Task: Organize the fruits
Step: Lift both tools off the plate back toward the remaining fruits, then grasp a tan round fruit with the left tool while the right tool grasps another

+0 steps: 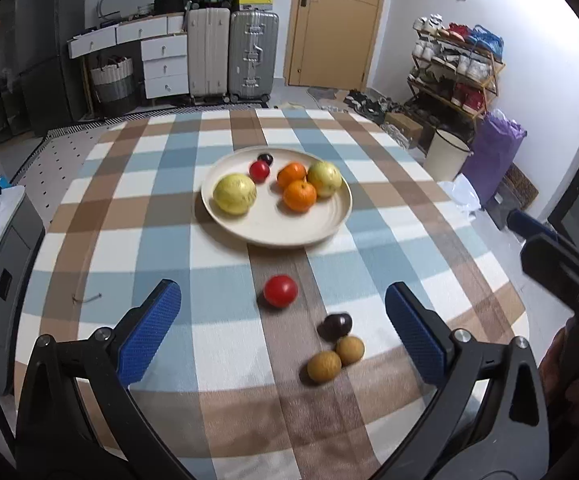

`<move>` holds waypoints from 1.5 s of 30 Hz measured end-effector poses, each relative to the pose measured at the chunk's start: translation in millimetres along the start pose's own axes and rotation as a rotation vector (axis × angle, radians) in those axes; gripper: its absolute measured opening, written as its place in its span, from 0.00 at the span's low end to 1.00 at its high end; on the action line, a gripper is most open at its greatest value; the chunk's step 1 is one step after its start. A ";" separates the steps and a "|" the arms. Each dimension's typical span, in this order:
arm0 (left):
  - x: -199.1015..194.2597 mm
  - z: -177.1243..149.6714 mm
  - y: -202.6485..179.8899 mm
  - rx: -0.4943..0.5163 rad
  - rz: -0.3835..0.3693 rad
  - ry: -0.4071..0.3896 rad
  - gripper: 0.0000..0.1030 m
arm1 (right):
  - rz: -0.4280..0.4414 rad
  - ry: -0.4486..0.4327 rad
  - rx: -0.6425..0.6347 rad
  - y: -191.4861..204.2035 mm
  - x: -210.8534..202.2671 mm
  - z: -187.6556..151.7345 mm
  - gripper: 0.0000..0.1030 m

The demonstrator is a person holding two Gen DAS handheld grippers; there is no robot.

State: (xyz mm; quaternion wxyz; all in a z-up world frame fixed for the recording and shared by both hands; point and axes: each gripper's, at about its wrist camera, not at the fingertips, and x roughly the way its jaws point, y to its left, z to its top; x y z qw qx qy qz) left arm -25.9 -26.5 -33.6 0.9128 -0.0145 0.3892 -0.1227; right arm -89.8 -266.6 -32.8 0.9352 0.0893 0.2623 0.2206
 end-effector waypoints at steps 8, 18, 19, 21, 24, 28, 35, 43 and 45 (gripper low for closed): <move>25.2 -28.5 2.9 0.002 -0.029 0.097 0.99 | -0.011 0.012 -0.003 0.7 -6.9 -10.5 0.98; 55.6 -53.4 -4.4 0.065 -0.010 0.189 0.95 | -0.015 0.031 -0.012 2.9 -7.0 -17.6 0.98; 57.0 -54.6 -5.2 0.070 -0.013 0.194 0.95 | -0.016 0.032 -0.011 2.8 -6.9 -18.0 0.98; 60.1 -56.2 -6.9 0.084 -0.019 0.201 0.91 | -0.017 0.035 -0.010 2.4 -6.4 -19.0 0.98; 65.4 -57.0 -9.0 0.099 -0.021 0.213 0.84 | -0.019 0.040 -0.009 1.4 -6.2 -19.4 0.98; 73.2 -58.4 -8.8 0.099 -0.056 0.233 0.64 | -0.019 0.050 -0.007 0.7 -4.2 -20.3 0.98; 77.3 -60.7 -13.1 0.097 -0.174 0.258 0.23 | -0.019 0.068 0.010 -4.8 0.9 -23.2 0.98; 72.3 -60.2 2.5 0.040 -0.214 0.235 0.23 | -0.018 0.081 0.018 -6.3 5.0 -27.0 0.98; 67.0 -57.4 8.0 0.030 -0.209 0.218 0.23 | -0.018 0.086 0.020 -6.9 6.8 -28.2 0.98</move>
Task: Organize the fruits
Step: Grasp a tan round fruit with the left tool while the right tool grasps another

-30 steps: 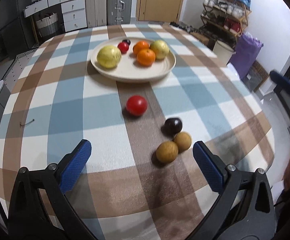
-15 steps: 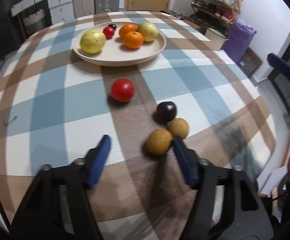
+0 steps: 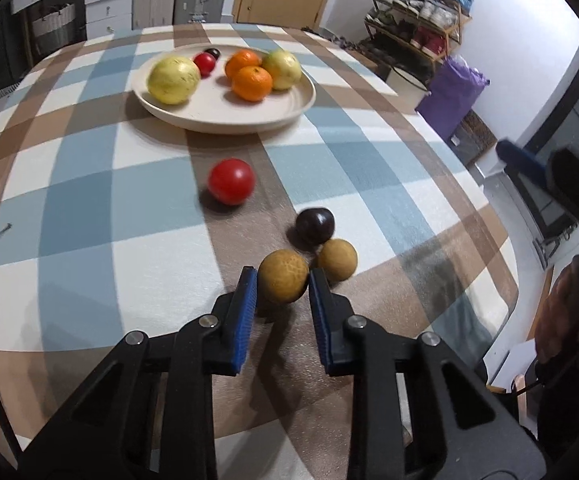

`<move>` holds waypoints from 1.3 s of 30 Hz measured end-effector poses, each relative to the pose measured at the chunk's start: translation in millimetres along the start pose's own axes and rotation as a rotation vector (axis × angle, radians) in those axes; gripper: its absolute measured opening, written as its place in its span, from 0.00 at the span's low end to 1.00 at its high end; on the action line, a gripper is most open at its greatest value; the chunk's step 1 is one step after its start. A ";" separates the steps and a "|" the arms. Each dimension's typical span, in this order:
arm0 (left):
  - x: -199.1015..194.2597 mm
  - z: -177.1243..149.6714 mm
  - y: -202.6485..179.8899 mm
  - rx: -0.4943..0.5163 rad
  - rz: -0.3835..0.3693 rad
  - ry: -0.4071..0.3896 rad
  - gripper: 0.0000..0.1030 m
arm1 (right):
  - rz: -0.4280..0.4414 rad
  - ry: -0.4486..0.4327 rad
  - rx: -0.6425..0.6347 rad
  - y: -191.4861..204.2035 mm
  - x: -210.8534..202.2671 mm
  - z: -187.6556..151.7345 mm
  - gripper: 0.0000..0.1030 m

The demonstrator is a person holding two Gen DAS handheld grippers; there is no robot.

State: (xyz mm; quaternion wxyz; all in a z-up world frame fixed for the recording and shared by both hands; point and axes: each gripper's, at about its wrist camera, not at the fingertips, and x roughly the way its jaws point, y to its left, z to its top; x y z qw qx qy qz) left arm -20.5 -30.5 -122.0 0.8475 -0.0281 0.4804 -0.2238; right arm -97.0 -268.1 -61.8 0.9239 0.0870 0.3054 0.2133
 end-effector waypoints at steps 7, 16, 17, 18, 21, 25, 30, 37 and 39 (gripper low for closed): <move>-23.9 3.9 19.6 -0.051 0.028 -0.054 0.23 | 0.015 0.041 0.007 0.1 11.6 -7.9 0.98; -52.6 0.9 35.2 -0.088 0.055 -0.114 0.23 | 0.048 0.134 -0.027 10.2 42.9 -22.3 0.98; -56.5 0.5 35.8 -0.090 0.054 -0.119 0.23 | 0.050 0.145 -0.028 11.1 47.8 -24.1 0.98; -59.6 0.4 36.4 -0.091 0.054 -0.124 0.23 | 0.051 0.153 -0.028 11.6 51.5 -25.6 0.98; -69.2 -0.1 40.1 -0.101 0.059 -0.140 0.23 | 0.059 0.181 -0.032 13.8 64.9 -30.3 0.98; -80.8 -1.6 49.5 -0.134 0.056 -0.171 0.23 | 0.070 0.216 -0.039 16.2 78.4 -36.4 0.90; -83.6 -4.0 58.3 -0.150 0.060 -0.173 0.23 | 0.066 0.245 -0.050 18.3 89.1 -41.6 0.89; -79.3 -7.1 63.2 -0.156 0.058 -0.163 0.23 | 0.048 0.275 -0.076 23.7 97.4 -46.0 0.79; -79.9 -8.6 64.6 -0.161 0.058 -0.166 0.23 | 0.042 0.288 -0.098 27.3 100.9 -47.5 0.73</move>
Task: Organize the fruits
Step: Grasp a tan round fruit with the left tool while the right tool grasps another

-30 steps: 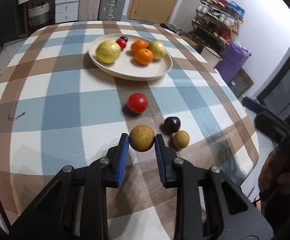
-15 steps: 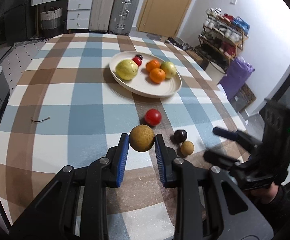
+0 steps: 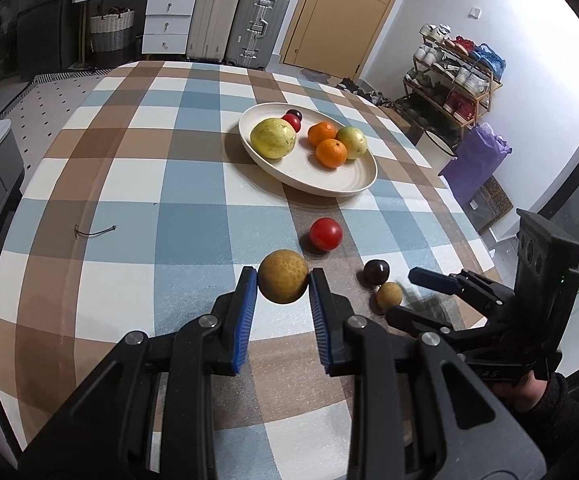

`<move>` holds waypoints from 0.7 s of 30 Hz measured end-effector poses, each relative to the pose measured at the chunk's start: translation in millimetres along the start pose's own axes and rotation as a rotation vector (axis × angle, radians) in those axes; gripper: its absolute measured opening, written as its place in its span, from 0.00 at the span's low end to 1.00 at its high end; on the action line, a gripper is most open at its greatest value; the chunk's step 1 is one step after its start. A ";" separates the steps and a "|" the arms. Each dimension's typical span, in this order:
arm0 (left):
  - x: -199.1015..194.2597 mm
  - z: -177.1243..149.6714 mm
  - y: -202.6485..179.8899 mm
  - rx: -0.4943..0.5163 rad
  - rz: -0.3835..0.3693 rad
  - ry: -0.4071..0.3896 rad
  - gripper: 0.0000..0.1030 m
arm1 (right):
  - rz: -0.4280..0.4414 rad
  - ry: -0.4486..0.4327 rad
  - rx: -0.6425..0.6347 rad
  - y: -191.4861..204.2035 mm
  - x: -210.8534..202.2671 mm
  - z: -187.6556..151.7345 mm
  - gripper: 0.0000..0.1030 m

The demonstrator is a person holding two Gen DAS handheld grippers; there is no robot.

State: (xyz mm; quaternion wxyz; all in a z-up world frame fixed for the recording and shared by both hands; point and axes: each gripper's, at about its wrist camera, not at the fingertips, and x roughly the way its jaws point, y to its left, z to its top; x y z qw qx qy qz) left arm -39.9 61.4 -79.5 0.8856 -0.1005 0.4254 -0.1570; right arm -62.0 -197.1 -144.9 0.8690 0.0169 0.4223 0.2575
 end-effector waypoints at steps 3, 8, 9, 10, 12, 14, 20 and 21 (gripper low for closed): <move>-0.3 -0.3 0.7 -0.002 0.001 -0.002 0.23 | -0.004 0.015 -0.015 4.3 3.6 0.0 0.65; -2.0 -1.5 5.0 -0.005 0.002 -0.005 0.23 | 0.014 0.042 -0.032 9.2 8.8 -0.9 0.49; -2.2 -1.7 5.1 -0.007 0.001 -0.005 0.23 | 0.015 0.048 -0.033 9.8 10.2 -1.1 0.45; -2.3 -1.7 5.1 -0.008 0.001 -0.007 0.23 | 0.018 0.054 -0.034 10.1 11.3 -1.8 0.37; -3.2 -2.5 7.2 -0.010 0.000 -0.010 0.23 | 0.028 0.055 -0.033 10.3 12.0 -3.2 0.26; -4.2 -3.3 8.4 -0.011 -0.002 -0.011 0.23 | 0.025 0.054 -0.037 10.8 12.1 -3.8 0.26; -4.4 -3.6 8.7 -0.011 -0.002 -0.012 0.23 | 0.022 0.041 -0.040 12.4 7.4 -4.0 0.26; -4.7 -3.6 8.6 -0.010 -0.001 -0.013 0.23 | 0.023 0.036 -0.042 12.9 5.9 -3.9 0.26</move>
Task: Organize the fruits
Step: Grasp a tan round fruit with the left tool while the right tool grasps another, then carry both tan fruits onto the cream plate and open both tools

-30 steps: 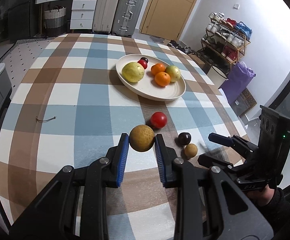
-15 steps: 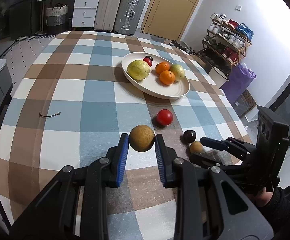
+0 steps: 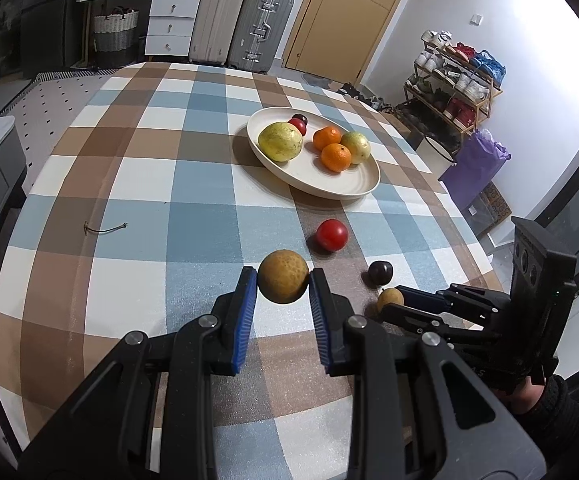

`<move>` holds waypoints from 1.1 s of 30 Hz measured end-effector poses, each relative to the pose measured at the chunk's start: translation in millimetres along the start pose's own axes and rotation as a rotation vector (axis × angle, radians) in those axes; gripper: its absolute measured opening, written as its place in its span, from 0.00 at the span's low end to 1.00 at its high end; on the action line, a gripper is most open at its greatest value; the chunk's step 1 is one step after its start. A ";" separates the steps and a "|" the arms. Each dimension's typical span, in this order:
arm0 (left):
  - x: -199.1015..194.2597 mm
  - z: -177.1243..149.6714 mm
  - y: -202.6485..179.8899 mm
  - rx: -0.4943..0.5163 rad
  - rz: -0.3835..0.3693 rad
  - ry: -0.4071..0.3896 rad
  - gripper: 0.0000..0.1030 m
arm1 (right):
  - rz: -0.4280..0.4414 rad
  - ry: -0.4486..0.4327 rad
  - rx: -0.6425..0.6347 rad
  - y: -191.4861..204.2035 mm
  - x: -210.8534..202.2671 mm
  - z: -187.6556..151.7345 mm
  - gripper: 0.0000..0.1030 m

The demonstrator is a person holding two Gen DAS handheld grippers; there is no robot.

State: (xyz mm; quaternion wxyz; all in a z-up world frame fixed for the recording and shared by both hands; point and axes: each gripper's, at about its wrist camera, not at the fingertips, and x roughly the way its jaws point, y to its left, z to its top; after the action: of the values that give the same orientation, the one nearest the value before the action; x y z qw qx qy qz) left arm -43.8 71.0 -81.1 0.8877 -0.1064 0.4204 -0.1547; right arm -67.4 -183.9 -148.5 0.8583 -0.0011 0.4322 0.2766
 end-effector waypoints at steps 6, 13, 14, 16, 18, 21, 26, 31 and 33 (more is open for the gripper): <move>-3.6 1.0 -4.0 0.009 -0.002 -0.002 0.23 | 0.013 -0.007 -0.008 1.9 -7.3 -1.1 0.26; -7.5 4.6 -16.4 0.013 -0.045 0.008 0.23 | 0.034 -0.050 -0.008 4.0 -23.8 3.8 0.26; -8.2 5.0 -18.4 0.015 -0.045 0.006 0.23 | 0.036 -0.057 -0.009 4.4 -26.5 4.3 0.26; -9.6 8.0 -23.1 0.025 -0.042 0.002 0.23 | 0.043 -0.077 -0.008 4.4 -33.4 6.3 0.26; -10.2 11.6 -26.1 0.026 -0.051 0.002 0.23 | 0.049 -0.100 -0.003 3.1 -41.2 10.4 0.26; -8.8 19.3 -28.9 0.018 -0.080 0.011 0.23 | 0.061 -0.135 0.005 -0.3 -52.0 16.9 0.26; -3.6 37.1 -36.3 0.042 -0.076 0.011 0.23 | 0.077 -0.179 0.014 -8.4 -64.6 28.8 0.25; 4.6 59.7 -45.7 0.066 -0.078 -0.003 0.23 | 0.086 -0.219 0.024 -19.0 -70.3 47.6 0.26; 9.2 70.1 -48.7 0.071 -0.082 -0.006 0.23 | 0.091 -0.232 0.027 -23.1 -69.8 58.2 0.26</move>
State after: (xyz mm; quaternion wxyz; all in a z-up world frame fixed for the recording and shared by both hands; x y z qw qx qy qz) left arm 7.3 26.5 -28.3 0.8850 -0.0924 0.4073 -0.2057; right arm -46.3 -222.6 -65.7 0.8891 0.0620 0.3331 0.3077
